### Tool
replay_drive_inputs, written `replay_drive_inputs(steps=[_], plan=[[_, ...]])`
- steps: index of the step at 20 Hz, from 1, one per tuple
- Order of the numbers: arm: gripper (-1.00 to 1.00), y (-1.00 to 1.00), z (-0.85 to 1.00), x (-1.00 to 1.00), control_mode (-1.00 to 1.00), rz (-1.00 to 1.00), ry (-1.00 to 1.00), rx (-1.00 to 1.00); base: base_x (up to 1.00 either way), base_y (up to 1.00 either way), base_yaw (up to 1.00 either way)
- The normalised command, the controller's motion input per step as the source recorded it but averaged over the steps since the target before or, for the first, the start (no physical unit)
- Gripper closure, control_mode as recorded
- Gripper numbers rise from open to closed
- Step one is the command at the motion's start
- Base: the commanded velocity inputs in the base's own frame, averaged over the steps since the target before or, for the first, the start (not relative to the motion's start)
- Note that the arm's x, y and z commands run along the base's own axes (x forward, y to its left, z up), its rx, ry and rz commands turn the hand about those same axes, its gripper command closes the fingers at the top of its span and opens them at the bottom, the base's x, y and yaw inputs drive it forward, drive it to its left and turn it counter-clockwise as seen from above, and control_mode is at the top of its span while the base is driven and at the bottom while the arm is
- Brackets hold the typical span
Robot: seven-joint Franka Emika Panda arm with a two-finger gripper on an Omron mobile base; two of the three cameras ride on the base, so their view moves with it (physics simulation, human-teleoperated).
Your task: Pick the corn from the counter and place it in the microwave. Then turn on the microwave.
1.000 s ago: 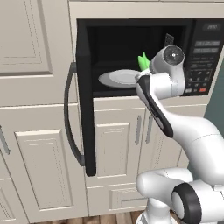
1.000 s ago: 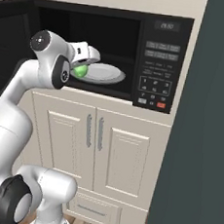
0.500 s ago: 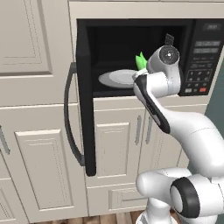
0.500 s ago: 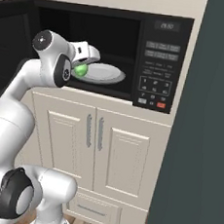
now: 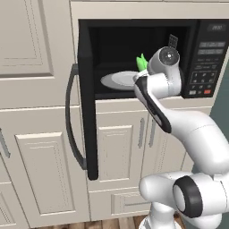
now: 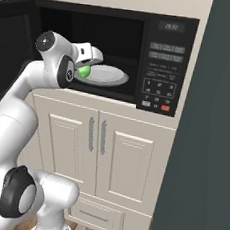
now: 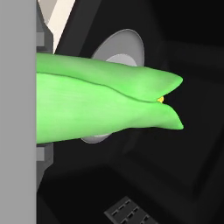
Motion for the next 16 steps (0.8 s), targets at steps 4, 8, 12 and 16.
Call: replay_drive_inputs(steps=[4, 8, 12, 16], plan=[[1.0, 0.05, -0.05, 0.13, -1.0, 0.0, 0.0, 0.0, 0.0, 0.0, 0.0], [1.0, 0.03, -0.02, 0.14, -1.0, 0.0, 0.03, 0.0, 0.0, 0.0, 0.0], [1.0, 0.01, -0.01, 0.16, -1.0, 0.0, 0.06, 0.0, 0.0, 0.0, 0.0], [1.0, 0.0, -0.01, 0.15, -1.0, 0.0, 0.04, 0.0, 0.0, 0.0, 0.0]])
